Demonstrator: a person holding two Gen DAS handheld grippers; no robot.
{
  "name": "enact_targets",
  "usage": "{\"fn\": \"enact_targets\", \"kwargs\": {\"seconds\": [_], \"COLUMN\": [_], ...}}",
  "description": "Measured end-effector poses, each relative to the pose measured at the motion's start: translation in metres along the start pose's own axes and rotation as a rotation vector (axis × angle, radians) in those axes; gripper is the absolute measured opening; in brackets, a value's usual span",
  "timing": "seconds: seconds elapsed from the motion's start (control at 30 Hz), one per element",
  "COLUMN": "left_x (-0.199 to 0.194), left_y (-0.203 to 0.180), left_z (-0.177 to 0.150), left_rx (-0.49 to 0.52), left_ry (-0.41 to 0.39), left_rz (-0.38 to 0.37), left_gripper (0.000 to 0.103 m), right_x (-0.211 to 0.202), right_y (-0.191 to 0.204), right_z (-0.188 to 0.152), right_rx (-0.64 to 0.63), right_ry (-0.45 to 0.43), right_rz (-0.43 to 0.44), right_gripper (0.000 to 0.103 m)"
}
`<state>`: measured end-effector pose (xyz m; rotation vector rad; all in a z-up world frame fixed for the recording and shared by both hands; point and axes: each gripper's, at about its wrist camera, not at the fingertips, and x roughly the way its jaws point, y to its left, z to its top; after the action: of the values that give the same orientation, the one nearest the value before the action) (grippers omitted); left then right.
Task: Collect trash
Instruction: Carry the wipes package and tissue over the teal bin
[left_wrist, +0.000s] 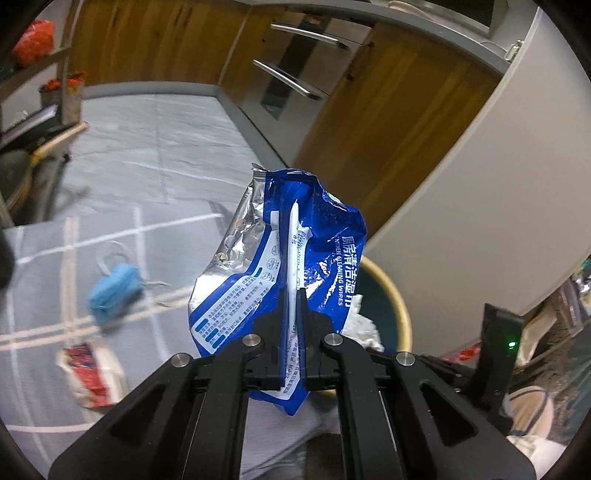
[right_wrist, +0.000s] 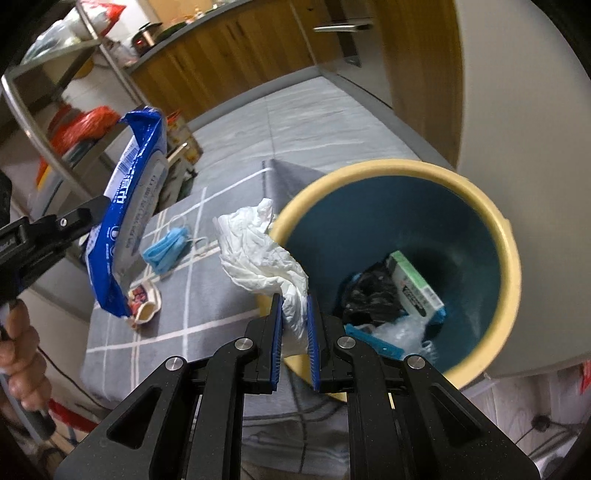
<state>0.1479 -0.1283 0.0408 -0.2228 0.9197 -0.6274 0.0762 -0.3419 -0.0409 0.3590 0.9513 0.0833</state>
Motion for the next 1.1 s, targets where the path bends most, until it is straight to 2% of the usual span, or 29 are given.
{"fn": "enact_targets", "kwargs": {"seconds": [0.27, 0.57, 0.83, 0.97, 1.07, 1.1], "left_x": [0.038, 0.074, 0.103, 0.115, 0.120, 0.120], "left_y": [-0.028, -0.046, -0.051, -0.048, -0.044, -0.043], "left_z": [-0.002, -0.004, -0.007, -0.010, -0.014, -0.015], "left_rx": [-0.070, -0.117, -0.131, -0.145, -0.152, -0.152], "left_ry": [0.030, 0.061, 0.100, 0.131, 0.147, 0.149], "left_rz": [-0.121, -0.190, -0.206, -0.181, -0.166, -0.165], "left_gripper": [0.004, 0.004, 0.004, 0.004, 0.008, 0.016], "right_x": [-0.010, -0.013, -0.009, -0.007, -0.004, -0.004], "right_y": [-0.031, -0.056, -0.061, -0.064, -0.065, -0.064], "right_z": [-0.001, -0.005, -0.007, -0.008, -0.008, -0.008], "right_rx": [0.069, 0.135, 0.154, 0.168, 0.177, 0.175], "right_ry": [-0.015, -0.007, 0.012, 0.027, 0.033, 0.032], "right_rz": [-0.033, -0.066, -0.088, -0.107, -0.111, -0.112], "right_gripper": [0.014, 0.014, 0.014, 0.016, 0.023, 0.025]}}
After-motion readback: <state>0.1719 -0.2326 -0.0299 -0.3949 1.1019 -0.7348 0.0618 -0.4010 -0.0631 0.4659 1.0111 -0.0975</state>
